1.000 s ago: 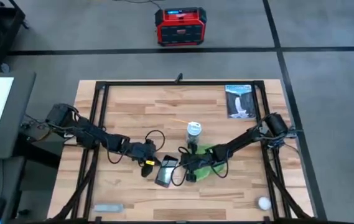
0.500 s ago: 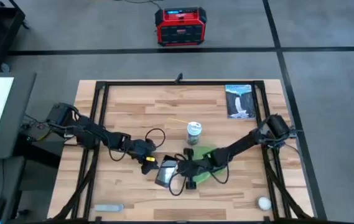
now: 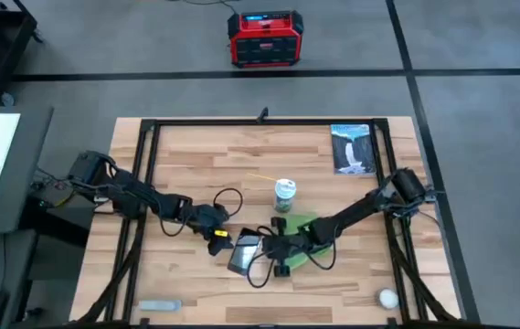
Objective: Apply microfiber cloth
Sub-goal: Spray the front of the pink phone using the white spray bottle
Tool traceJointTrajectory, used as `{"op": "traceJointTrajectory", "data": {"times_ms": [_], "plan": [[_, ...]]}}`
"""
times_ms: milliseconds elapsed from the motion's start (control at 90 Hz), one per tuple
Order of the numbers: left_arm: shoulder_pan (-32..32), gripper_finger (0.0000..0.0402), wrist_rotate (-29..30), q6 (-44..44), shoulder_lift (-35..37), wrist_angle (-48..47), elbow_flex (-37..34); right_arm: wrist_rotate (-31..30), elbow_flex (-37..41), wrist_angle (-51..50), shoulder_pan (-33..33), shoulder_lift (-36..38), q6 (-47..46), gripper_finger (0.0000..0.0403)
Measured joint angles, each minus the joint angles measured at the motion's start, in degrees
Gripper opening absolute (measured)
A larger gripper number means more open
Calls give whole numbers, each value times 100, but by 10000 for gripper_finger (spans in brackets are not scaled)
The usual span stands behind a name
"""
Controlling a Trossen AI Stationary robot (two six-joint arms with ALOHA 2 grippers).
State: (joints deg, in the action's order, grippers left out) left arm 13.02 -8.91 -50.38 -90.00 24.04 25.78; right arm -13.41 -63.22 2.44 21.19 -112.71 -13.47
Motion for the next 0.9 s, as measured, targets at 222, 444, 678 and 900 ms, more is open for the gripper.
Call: {"op": "traceJointTrajectory", "data": {"times_ms": [222,444,678,900], "plan": [[0,193,-90,-49,0,234,-2,148,-4,280,0,-155,-17,0],[0,193,-77,-154,-91,87,4,605,-37,427,-109,-409,-163,0],[0,193,-82,-343,-470,465,22,603,-37,536,-112,-424,-122,0],[0,193,-111,-458,-553,648,13,625,-35,632,-165,-437,-100,0]]}}
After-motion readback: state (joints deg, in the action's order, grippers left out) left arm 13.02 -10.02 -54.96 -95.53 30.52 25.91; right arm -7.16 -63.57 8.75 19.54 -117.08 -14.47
